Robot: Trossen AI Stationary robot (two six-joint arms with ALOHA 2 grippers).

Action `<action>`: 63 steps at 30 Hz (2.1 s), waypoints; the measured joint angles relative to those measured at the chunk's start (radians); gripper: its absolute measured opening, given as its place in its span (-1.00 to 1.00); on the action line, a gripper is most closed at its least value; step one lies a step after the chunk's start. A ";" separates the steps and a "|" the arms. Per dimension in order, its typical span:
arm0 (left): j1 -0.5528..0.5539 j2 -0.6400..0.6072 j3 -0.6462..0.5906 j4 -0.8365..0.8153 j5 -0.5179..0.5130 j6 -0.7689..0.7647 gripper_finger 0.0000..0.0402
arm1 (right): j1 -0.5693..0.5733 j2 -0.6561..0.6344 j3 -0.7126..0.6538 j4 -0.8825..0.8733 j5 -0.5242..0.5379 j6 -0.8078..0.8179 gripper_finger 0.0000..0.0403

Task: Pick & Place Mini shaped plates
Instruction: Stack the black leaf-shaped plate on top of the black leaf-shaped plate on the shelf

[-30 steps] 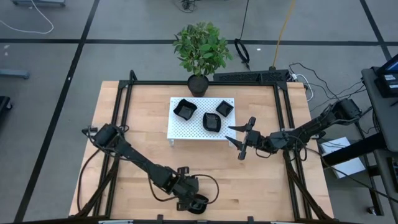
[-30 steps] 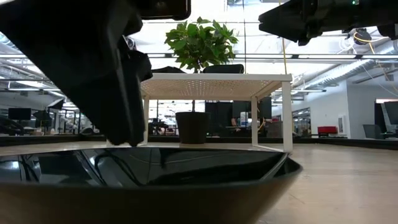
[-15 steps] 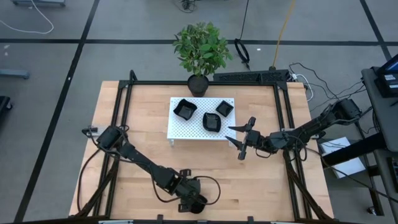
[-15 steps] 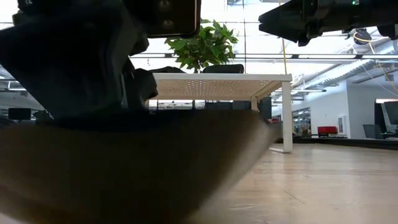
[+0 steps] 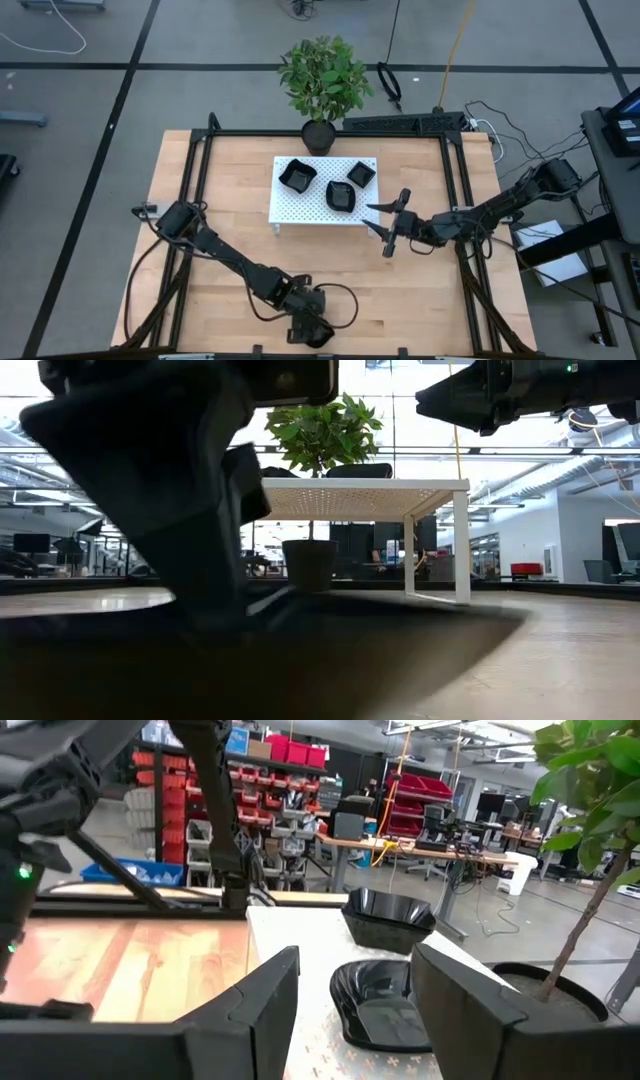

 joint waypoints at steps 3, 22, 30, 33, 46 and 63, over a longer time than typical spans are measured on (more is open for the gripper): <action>0.000 -0.006 0.000 0.034 -0.008 0.039 -0.98 | 0.000 0.000 0.000 -0.028 0.000 -0.002 -0.10; 0.099 -0.428 0.000 0.176 -0.887 0.005 -0.99 | 0.072 -0.257 0.000 -0.098 0.079 -0.227 -0.14; 0.297 -0.446 0.000 0.176 -0.988 -0.292 -0.99 | 0.114 -0.289 0.000 -0.124 0.104 -0.246 -0.19; 0.353 -0.437 -0.020 0.185 -1.019 -0.432 -0.90 | 0.118 -0.289 0.000 -0.123 0.110 -0.248 -0.19; 0.376 -0.418 -0.306 0.555 -1.044 -0.538 -0.84 | 0.118 -0.289 0.000 -0.115 0.113 -0.272 -0.20; 0.273 -0.439 -0.307 0.902 -0.813 0.241 -0.82 | 0.118 -0.289 0.000 -0.199 0.110 -0.194 -0.21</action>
